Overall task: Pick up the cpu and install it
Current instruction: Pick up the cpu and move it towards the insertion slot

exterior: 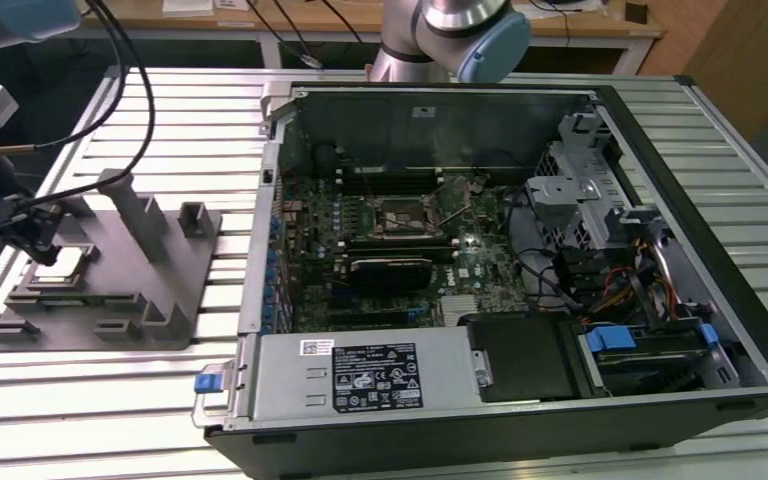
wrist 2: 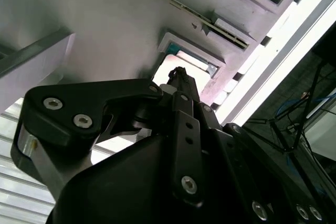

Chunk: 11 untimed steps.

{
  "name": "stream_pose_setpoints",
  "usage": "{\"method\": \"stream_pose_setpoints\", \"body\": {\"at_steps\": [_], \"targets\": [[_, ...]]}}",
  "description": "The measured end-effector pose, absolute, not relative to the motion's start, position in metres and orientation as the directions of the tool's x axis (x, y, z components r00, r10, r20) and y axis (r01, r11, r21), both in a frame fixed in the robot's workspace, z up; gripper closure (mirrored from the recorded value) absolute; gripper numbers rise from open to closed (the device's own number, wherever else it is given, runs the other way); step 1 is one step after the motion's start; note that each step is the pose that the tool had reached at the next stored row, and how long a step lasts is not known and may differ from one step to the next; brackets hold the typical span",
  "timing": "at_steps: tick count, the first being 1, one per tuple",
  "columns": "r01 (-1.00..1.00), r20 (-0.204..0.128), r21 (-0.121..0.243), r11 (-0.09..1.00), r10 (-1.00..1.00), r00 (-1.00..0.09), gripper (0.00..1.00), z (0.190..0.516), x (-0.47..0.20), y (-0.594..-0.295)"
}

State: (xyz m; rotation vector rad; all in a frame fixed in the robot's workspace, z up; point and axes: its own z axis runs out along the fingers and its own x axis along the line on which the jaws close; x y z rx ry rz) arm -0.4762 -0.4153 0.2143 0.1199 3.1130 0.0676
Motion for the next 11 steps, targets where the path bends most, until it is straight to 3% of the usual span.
{"method": "stream_pose_setpoints", "body": {"at_steps": [11], "targets": [[0.073, -0.023, 0.044, 0.996, 0.074, -0.997, 0.89, 0.2045, -0.4762, -0.4154]]}}
